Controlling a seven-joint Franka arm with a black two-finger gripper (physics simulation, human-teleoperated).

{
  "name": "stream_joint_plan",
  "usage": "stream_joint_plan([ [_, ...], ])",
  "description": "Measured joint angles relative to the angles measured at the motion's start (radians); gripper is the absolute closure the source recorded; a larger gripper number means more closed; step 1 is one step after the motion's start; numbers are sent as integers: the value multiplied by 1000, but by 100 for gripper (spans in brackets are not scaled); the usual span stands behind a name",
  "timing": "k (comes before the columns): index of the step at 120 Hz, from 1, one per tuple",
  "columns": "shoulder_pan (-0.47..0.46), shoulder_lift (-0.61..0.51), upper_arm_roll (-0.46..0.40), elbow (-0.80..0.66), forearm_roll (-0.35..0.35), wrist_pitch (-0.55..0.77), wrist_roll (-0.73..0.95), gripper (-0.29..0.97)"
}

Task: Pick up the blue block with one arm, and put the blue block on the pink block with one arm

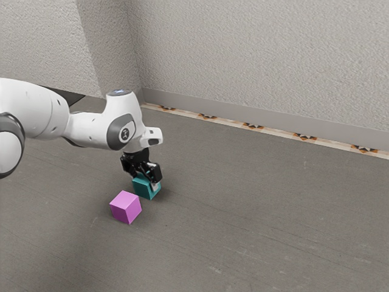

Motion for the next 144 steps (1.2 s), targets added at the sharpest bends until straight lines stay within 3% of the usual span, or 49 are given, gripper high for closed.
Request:
stream_joint_plan([
  [27, -8, 0, 0, 0, 0, 1, -14, 24],
  [53, -5, -18, 2, 0, 3, 1, -25, 28],
  [98, -79, -291, 68, -222, 2, -13, -39, 28],
  [144, -91, -421, 82, -372, 13, -11, -49, 28],
])
